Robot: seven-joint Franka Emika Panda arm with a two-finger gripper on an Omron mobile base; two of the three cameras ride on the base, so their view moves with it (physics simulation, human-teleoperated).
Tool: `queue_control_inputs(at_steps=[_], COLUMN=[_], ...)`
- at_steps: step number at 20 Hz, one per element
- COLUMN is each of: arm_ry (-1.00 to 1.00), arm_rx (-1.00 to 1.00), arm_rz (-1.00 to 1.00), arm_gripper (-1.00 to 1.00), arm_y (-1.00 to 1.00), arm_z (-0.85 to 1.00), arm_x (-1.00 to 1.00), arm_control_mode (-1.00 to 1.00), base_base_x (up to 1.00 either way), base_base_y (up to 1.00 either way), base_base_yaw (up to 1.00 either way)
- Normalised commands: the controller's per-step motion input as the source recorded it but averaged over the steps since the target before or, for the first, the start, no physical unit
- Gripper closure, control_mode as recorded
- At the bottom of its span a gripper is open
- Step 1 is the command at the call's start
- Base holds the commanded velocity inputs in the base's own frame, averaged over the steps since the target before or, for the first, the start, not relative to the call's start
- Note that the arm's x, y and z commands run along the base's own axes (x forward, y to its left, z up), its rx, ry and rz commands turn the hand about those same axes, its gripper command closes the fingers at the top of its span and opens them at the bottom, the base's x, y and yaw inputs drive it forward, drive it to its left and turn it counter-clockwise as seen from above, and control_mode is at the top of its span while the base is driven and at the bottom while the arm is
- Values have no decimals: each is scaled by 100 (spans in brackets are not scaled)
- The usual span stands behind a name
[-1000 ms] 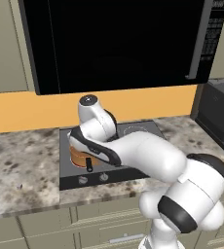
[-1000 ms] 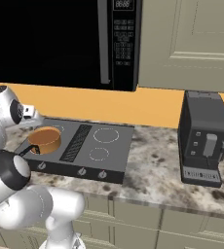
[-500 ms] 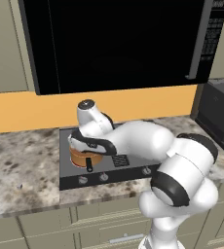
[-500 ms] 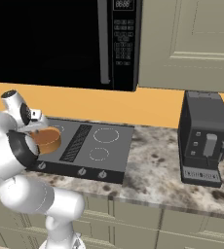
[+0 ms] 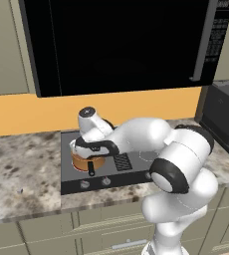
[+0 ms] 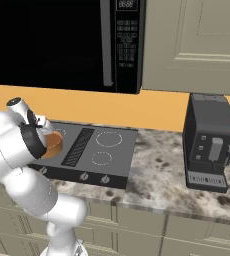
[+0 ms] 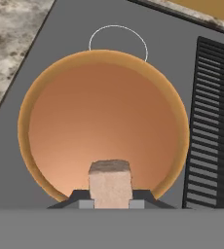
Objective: Pick up the sugar cube(s) and place them in the saucepan with hot chocolate.
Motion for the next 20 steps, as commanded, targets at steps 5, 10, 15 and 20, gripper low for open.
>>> queue_control_inputs(at_steps=[5, 10, 15, 20], arm_ry=[-13, -1, 0, 0], arm_rx=[0, 0, 0, 0], arm_rz=[0, 0, 0, 0], arm_gripper=[100, -100, -100, -100], arm_y=[0, 0, 0, 0], arm_z=[-23, -1, 0, 10], arm_x=[14, 0, 1, 0], arm_control_mode=[-100, -100, -100, -100], base_base_x=[0, 0, 0, 0], base_base_y=[0, 0, 0, 0], base_base_yaw=[0, 0, 0, 0])
